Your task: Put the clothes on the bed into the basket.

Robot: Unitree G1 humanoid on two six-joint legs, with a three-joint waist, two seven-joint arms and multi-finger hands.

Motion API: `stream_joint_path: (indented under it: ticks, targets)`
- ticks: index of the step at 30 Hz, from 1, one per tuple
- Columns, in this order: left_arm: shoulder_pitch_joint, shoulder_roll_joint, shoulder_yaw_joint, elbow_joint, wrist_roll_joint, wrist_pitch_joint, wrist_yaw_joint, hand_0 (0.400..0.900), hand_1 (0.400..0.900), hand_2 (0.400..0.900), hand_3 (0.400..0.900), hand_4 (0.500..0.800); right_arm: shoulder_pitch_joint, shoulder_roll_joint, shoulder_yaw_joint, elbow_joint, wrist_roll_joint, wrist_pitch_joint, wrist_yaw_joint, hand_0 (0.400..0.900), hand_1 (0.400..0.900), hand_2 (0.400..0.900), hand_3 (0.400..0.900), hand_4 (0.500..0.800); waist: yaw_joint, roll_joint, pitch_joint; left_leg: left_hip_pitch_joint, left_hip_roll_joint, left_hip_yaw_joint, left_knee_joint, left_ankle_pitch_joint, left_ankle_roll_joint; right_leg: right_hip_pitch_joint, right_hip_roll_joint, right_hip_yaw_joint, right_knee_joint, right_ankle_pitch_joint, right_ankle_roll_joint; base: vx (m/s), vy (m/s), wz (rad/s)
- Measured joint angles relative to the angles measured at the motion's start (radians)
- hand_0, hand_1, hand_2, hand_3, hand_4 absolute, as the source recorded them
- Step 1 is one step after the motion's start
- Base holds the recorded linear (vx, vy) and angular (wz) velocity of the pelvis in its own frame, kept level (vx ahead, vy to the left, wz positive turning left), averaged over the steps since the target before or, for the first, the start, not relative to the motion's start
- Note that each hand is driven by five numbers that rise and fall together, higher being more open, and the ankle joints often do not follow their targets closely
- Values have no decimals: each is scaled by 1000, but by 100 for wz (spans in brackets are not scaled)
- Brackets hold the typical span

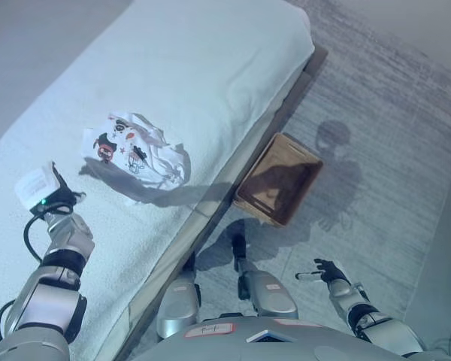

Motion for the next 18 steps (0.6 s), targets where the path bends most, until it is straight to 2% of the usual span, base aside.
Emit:
stream_joint_path:
  ticks: [3,5,7,10,12,16,18]
  targets:
    - [-48,5,-24,8,-7,-1,2,900,900,900,900,800,-17,5,0,-36,36,-7,-3,900,900,900,900,800,-17,-10,20,-30,-11,16,0,3,6,-38,-4,19,0,14,18,-14,75,-18]
    - [-81,5,-43,26,-21,-8,1,900,900,900,900,800,-28,11,1,-50,42,-7,-3,900,900,900,900,800,-28,-20,34,-44,-15,27,0,5,9,-59,-6,28,0,27,19,-12,70,-24]
    - [-98,5,-56,47,-59,-26,-1,900,900,900,900,800,-36,14,2,-69,61,-8,-3,900,900,900,900,800,-43,-25,39,-61,-14,28,1,6,11,-78,-7,30,0,34,24,10,73,-25]
    - [-129,5,-73,57,-129,-55,-24,900,900,900,900,800,-39,14,1,-104,78,-8,-4,900,900,900,900,800,-45,-37,49,-82,-18,60,0,5,19,-113,-7,52,1,56,42,6,62,-23]
    - [-147,4,-85,69,-169,-71,-36,900,900,900,900,800,-41,14,2,-116,81,-8,-4,900,900,900,900,800,-56,-39,52,-96,-18,67,0,6,21,-132,-8,52,1,66,39,13,51,-16]
    - [-187,2,-102,112,-219,-77,-48,900,900,900,900,800,-42,14,2,-118,82,-8,-9,900,900,900,900,800,-92,-42,55,-115,-27,84,0,5,27,-158,-13,62,1,72,45,-1,43,-17]
    - [-207,2,-103,136,-245,-77,-51,900,900,900,900,800,-42,14,2,-120,90,-8,-13,900,900,900,900,800,-94,-45,56,-126,-24,97,0,4,31,-175,-14,79,1,82,59,8,17,-12]
